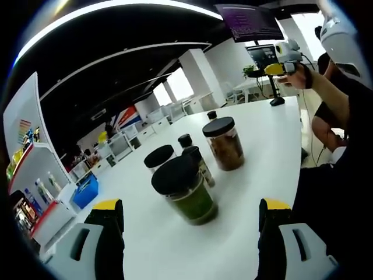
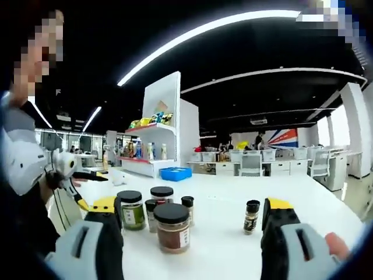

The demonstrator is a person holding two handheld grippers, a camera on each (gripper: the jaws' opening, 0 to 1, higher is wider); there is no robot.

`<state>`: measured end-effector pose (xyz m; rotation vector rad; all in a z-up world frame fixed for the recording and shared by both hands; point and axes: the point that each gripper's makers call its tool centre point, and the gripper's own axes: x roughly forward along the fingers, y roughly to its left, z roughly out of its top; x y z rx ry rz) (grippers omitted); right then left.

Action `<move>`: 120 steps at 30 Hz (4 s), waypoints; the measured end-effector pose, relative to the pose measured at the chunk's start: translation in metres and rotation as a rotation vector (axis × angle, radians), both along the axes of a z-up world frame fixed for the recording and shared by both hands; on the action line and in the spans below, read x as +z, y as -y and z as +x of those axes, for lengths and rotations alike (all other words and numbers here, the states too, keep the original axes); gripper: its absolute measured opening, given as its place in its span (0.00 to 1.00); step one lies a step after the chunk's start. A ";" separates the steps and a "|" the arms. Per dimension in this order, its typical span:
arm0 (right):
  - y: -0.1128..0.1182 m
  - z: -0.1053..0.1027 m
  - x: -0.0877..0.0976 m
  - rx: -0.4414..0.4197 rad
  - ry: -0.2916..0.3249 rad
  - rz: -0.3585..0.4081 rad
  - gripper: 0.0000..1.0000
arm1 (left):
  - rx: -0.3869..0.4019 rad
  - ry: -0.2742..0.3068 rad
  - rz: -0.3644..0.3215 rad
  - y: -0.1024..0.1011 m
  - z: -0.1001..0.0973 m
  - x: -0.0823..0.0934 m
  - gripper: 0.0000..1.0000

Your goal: Pick up the mixed condiments and ingredients on the table and sort them into separate groups

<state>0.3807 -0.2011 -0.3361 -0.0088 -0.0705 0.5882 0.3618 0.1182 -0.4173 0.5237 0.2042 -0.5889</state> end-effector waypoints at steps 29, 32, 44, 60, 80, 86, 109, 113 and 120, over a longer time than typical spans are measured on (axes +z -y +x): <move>-0.032 -0.019 -0.056 0.105 -0.151 -0.260 0.97 | 0.002 0.023 -0.028 0.003 -0.001 0.006 0.95; -0.032 -0.020 -0.056 0.107 -0.150 -0.265 0.97 | -0.012 0.034 -0.094 0.008 -0.001 0.014 0.95; -0.037 -0.021 -0.057 0.112 -0.147 -0.277 0.97 | -0.003 0.108 -0.354 0.016 0.044 0.028 0.87; -0.031 -0.022 -0.061 0.087 -0.158 -0.282 0.96 | 0.099 0.091 -0.503 0.022 0.102 -0.014 0.82; -0.030 -0.017 -0.069 0.080 -0.180 -0.291 0.93 | 0.114 0.128 -0.603 0.027 0.097 -0.014 0.59; -0.027 -0.017 -0.072 0.068 -0.189 -0.303 0.92 | 0.114 0.131 -0.612 0.020 0.094 -0.013 0.59; -0.024 -0.017 -0.065 0.050 -0.176 -0.314 0.91 | 0.086 0.135 -0.660 0.001 0.075 0.034 0.58; -0.022 -0.016 -0.064 0.050 -0.172 -0.310 0.91 | 0.049 0.153 -0.699 -0.004 0.068 0.071 0.58; -0.023 -0.012 -0.064 0.056 -0.168 -0.301 0.91 | 0.001 0.188 -0.694 -0.012 0.063 0.142 0.57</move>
